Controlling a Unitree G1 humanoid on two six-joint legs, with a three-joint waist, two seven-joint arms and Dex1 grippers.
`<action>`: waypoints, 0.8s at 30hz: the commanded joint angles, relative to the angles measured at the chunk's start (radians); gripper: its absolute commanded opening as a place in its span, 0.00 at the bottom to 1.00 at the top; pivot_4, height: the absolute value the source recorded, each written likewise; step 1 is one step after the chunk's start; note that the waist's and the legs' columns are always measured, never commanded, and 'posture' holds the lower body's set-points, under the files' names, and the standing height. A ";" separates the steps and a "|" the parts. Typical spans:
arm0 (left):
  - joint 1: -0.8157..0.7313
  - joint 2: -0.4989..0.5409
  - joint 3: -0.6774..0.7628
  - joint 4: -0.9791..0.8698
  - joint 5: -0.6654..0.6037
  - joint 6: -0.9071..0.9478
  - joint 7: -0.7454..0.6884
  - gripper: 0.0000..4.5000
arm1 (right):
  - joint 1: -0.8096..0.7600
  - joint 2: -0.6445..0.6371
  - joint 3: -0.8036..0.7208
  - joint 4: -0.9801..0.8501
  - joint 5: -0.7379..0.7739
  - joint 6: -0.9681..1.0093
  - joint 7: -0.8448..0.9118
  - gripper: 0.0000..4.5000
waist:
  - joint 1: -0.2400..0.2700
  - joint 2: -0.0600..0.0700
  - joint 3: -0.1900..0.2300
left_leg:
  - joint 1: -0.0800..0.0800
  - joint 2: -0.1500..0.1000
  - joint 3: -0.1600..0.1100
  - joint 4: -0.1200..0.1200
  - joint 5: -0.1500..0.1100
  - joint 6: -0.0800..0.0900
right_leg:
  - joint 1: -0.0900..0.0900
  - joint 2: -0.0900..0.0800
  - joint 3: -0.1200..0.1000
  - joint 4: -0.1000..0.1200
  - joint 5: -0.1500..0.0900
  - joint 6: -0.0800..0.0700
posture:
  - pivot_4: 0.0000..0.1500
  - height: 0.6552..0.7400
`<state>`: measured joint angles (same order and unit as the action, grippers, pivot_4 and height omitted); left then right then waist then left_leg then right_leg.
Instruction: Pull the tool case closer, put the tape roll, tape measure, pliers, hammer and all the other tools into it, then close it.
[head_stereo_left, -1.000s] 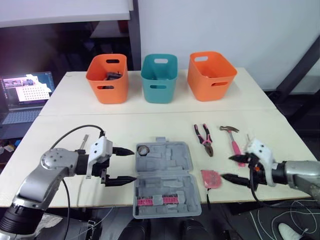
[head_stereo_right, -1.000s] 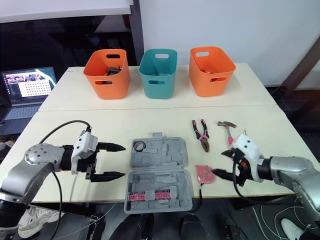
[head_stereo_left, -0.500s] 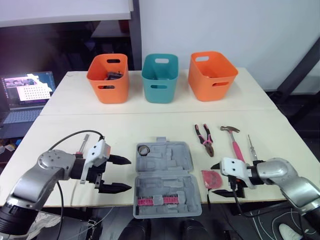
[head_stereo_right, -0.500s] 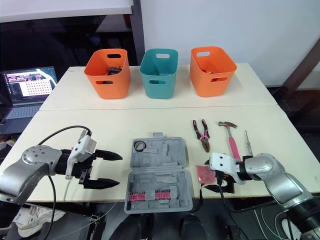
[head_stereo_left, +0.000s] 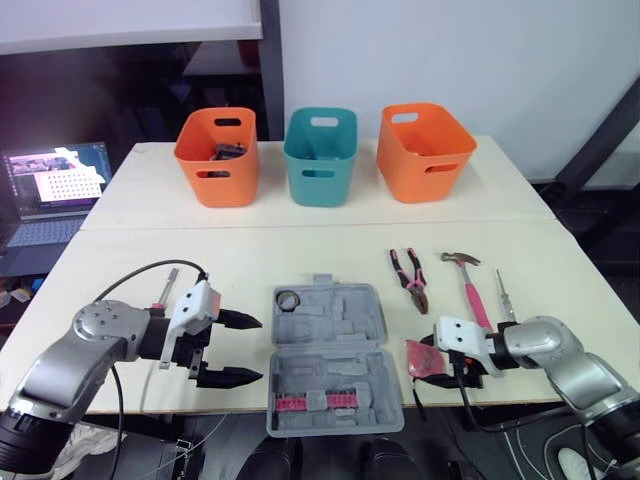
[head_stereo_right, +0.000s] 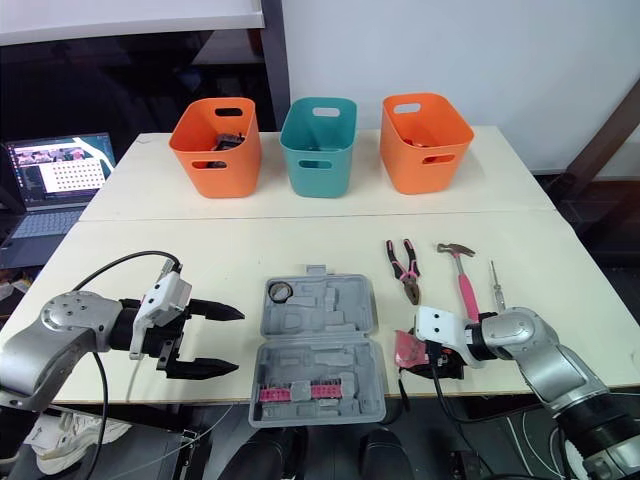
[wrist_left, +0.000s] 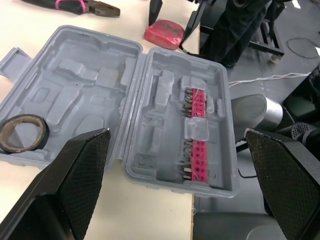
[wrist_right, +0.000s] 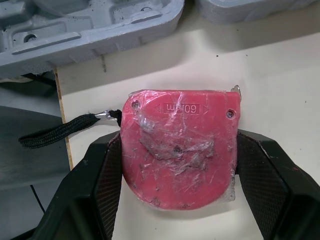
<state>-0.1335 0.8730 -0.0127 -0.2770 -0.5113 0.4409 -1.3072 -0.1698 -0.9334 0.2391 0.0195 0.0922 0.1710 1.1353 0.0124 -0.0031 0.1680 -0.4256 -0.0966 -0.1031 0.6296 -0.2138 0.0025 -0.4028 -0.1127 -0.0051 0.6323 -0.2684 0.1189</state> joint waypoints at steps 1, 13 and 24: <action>-0.018 0.005 0.028 0.000 0.001 -0.041 -0.004 1.00 | -0.019 -0.006 -0.082 -0.076 0.053 0.098 -0.012 0.63 | 0.000 0.000 0.000 | 0.000 0.000 0.000 0.000 0.000 0.000 | 0.000 0.000 0.000 0.000 0.000 0.000 | 1.00 0.92; 0.039 -0.025 0.050 0.054 0.054 -0.171 0.045 1.00 | -0.425 -0.014 0.060 -0.161 -0.094 0.300 0.060 0.63 | -0.008 0.001 0.000 | 0.000 0.000 0.001 -0.001 0.000 0.000 | -0.003 0.000 0.001 0.001 0.000 0.000 | 1.00 0.92; 0.118 -0.001 0.134 0.119 0.078 -0.237 0.076 1.00 | -0.797 0.292 0.370 0.235 -0.300 0.311 0.158 0.63 | -0.025 0.000 0.000 | -0.001 -0.001 0.000 -0.002 0.000 -0.001 | -0.006 0.000 0.000 0.002 0.001 0.000 | 1.00 0.92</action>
<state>-0.0178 0.8509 0.0664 -0.1646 -0.4356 0.2286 -1.2331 -0.9383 -0.6512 0.6021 0.2382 -0.1830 0.4935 1.2915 -0.0128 -0.0028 0.1680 -0.4261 -0.0974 -0.1031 0.6276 -0.2135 0.0016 -0.4093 -0.1126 -0.0048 0.6349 -0.2673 0.1193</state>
